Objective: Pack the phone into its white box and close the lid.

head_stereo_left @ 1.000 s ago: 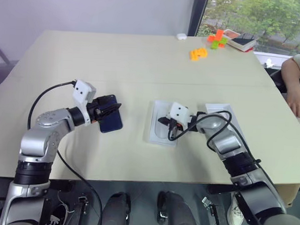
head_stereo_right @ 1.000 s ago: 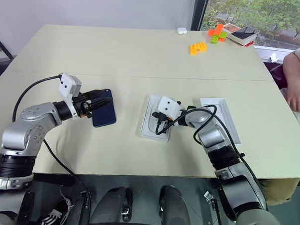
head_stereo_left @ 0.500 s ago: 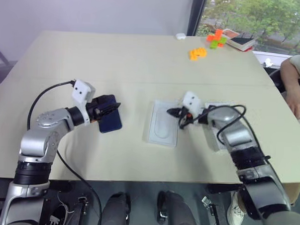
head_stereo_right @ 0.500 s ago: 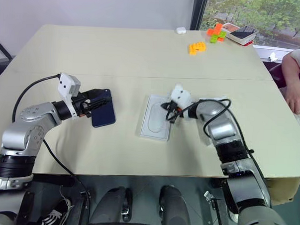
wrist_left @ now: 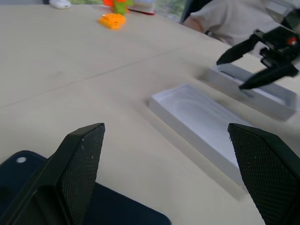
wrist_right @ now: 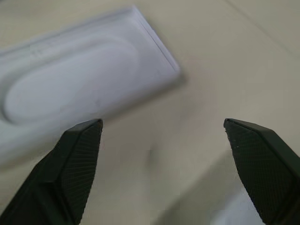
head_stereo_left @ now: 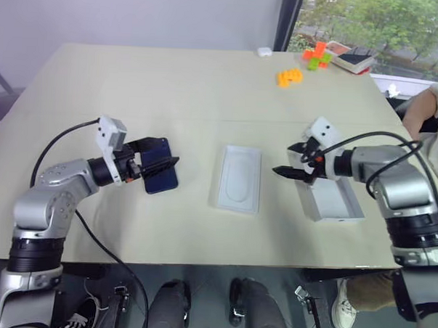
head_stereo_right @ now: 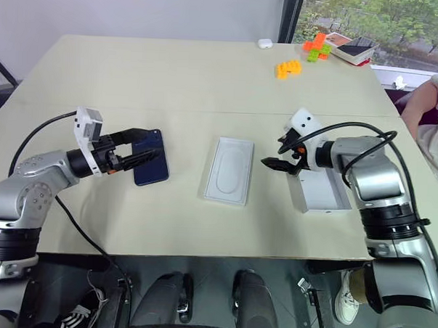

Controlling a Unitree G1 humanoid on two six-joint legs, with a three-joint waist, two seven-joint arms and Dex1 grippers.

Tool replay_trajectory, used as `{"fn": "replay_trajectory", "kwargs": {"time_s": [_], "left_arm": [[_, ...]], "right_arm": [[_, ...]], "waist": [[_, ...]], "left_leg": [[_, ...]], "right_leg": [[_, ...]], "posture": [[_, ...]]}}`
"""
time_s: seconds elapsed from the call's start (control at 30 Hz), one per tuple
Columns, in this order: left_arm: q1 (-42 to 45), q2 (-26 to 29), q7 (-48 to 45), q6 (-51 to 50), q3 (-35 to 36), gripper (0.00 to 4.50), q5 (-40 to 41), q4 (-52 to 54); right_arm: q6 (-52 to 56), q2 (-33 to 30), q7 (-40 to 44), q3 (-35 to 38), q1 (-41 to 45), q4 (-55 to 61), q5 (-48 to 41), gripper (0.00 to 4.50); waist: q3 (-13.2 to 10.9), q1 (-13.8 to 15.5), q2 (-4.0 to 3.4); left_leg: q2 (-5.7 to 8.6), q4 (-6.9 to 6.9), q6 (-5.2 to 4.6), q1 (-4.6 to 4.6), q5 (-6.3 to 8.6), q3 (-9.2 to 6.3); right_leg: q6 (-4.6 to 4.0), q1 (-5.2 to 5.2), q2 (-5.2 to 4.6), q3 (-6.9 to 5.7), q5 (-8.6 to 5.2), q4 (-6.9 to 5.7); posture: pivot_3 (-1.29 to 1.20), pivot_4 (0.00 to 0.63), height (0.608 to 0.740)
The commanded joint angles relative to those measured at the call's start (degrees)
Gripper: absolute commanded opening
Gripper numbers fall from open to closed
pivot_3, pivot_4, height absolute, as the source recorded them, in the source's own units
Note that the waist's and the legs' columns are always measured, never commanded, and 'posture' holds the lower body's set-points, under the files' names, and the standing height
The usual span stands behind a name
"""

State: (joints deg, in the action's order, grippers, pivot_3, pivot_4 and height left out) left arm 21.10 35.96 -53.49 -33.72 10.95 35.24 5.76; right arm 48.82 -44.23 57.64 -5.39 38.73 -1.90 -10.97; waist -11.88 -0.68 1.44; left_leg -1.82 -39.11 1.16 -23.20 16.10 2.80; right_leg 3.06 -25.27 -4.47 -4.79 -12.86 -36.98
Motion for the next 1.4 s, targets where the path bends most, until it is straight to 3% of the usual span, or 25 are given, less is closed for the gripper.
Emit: {"fn": "replay_trajectory", "kwargs": {"time_s": [0.03,0.23,0.47,0.67,0.77,0.97,1.07,1.27,1.4], "left_arm": [[0.49,0.86,-1.14,1.47,1.30,4.50,1.12,1.56],[1.40,-0.01,0.10,3.33,0.17,4.50,-0.34,0.74],[1.22,-1.26,2.33,3.79,0.06,4.50,-0.67,1.55],[0.83,-0.53,4.07,1.94,0.87,4.50,-0.20,1.82],[1.35,0.45,6.36,-2.21,2.90,4.50,1.45,0.78],[1.13,2.30,12.40,-7.35,7.51,4.50,1.42,-3.65],[1.94,1.81,16.37,-14.61,11.06,4.50,4.91,-5.60],[2.72,1.52,20.86,-26.40,13.69,4.50,9.25,-8.27],[4.06,0.94,24.69,-32.17,15.45,4.50,10.59,-11.31]], "right_arm": [[10.05,-2.03,-1.10,-0.27,2.53,4.73,-1.74,4.47],[21.35,-3.78,-5.02,-1.51,4.96,5.06,-1.79,4.47],[21.43,-3.82,-9.69,-2.67,1.89,7.09,-1.07,4.47],[12.47,3.08,-14.41,2.41,5.72,7.39,-2.57,4.47],[7.94,8.00,-12.73,6.99,6.21,9.78,-7.98,4.47],[0.45,13.14,-12.71,5.12,4.47,9.13,-9.50,4.47],[-12.30,15.88,-13.31,-3.27,2.52,4.83,-2.27,3.15],[-24.48,21.95,-14.22,-10.05,5.25,-3.24,4.15,0.05],[-27.32,27.24,-15.40,-11.36,8.14,-9.82,5.58,0.05]], "waist": [[0.00,0.06,0.00],[0.00,0.10,0.00],[0.00,0.20,0.01],[0.00,-0.17,0.00],[0.00,0.03,0.00],[0.01,0.03,0.02],[0.04,0.00,0.07],[0.05,-0.10,0.08],[0.05,-0.33,0.09]], "left_leg": [[0.00,0.00,0.00,-0.01,0.00,-0.01],[0.01,-0.02,0.00,-0.08,0.00,-0.01],[0.04,-0.02,-0.06,-0.16,0.03,-0.01],[0.02,-0.03,-0.04,-0.11,0.02,0.02],[0.00,-0.03,-0.01,-0.12,0.00,-0.03],[-0.01,-0.02,-0.02,-0.14,0.01,-0.04],[0.02,-0.05,-0.03,-0.14,0.01,-0.01],[0.01,-0.05,0.01,-0.13,-0.02,-0.05],[0.00,-0.06,0.04,-0.10,-0.04,-0.04]], "right_leg": [[0.00,-0.01,0.01,0.00,0.00,-0.01],[-0.01,-0.06,0.00,0.01,0.00,0.01],[0.01,-0.09,-0.02,0.00,0.00,0.07],[0.00,-0.13,0.09,0.02,0.01,-0.02],[-0.02,-0.13,0.18,0.01,0.02,-0.04],[0.00,-0.12,0.05,0.01,0.02,-0.02],[0.00,-0.11,-0.01,0.01,0.02,-0.01],[0.00,-0.14,0.02,0.01,0.02,-0.14],[-0.01,-0.14,0.04,0.02,0.03,-0.15]], "posture": [[0.00,0.150,0.740],[0.00,0.150,0.740],[0.00,0.150,0.740],[0.00,0.150,0.740],[0.00,0.150,0.740],[0.00,0.150,0.740],[0.00,0.150,0.740],[0.00,0.150,0.740],[0.00,0.150,0.740]]}}
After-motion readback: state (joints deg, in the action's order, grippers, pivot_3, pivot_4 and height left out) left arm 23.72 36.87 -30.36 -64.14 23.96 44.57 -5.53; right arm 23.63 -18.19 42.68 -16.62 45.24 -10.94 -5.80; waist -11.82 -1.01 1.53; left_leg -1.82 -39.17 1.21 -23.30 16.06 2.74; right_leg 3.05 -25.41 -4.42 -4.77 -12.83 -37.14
